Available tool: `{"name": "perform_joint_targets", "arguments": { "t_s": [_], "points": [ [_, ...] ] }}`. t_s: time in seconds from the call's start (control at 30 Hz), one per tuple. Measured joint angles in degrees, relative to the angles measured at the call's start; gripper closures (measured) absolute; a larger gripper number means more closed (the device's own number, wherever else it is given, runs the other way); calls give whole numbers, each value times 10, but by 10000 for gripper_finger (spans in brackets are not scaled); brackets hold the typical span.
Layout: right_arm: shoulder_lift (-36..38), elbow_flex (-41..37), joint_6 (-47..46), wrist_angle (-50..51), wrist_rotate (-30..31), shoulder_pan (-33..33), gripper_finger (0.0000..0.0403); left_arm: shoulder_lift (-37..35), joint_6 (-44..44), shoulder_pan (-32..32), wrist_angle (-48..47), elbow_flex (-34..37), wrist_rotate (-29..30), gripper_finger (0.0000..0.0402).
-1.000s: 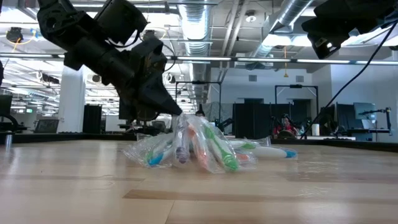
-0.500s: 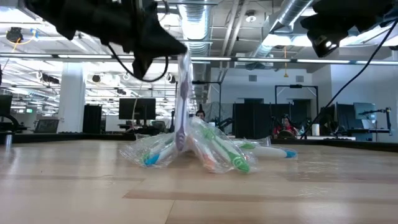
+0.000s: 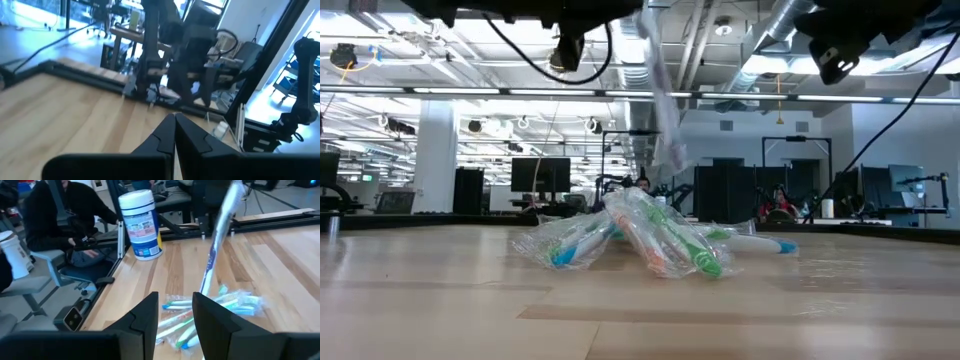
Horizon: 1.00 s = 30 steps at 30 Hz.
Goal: Pick & Place toothbrushing station
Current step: Put the purple toothbrush into the transparent organizer
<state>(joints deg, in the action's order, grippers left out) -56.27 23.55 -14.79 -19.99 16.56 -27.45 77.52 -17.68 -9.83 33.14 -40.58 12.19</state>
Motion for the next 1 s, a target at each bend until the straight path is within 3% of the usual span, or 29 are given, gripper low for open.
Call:
{"name": "perform_joint_targets", "arguments": {
  "t_s": [0.27, 0.67, 1.0],
  "points": [
    [0, 0, 0, -4, 0, 20, 291, 11, 14, -3, 2, -20, 0, 401],
    [0, 0, 3, -12, 0, 25, 291, 129, 49, -3, 18, -126, -15, 401],
    [0, 0, 19, -21, 0, 25, 291, 180, 59, -3, 18, -178, -24, 401]
  ]
}}
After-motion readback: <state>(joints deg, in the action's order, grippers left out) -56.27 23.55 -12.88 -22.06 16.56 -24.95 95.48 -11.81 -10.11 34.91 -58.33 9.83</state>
